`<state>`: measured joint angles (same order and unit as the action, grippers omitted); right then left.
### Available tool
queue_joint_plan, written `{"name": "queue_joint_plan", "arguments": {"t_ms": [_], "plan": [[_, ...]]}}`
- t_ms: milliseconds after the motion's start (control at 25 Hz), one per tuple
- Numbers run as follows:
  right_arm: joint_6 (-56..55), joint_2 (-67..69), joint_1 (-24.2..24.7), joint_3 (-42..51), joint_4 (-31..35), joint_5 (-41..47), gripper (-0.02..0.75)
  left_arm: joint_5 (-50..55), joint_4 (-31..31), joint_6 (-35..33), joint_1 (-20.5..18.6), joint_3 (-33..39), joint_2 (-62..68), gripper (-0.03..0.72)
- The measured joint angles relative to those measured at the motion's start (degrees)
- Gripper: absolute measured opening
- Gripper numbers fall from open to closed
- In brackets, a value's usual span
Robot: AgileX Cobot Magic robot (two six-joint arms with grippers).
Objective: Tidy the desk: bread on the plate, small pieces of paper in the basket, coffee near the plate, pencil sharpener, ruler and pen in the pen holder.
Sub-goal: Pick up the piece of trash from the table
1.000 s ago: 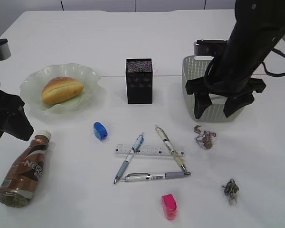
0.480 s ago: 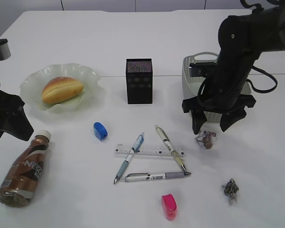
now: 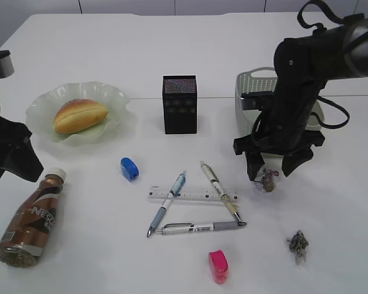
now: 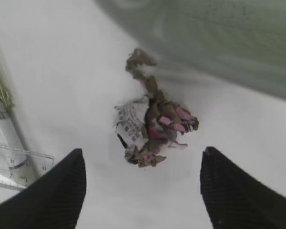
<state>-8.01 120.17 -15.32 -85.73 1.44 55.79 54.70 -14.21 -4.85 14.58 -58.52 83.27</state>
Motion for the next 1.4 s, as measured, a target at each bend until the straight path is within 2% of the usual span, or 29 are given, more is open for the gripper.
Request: {"name": "queue_joint_plan", "arguments": {"t_ms": [1400], "plan": [[-0.09,2.46,0.00,0.00,-1.44,-3.30,0.545,0.20,0.00,0.06,0.00,0.00,0.00,0.486]]}}
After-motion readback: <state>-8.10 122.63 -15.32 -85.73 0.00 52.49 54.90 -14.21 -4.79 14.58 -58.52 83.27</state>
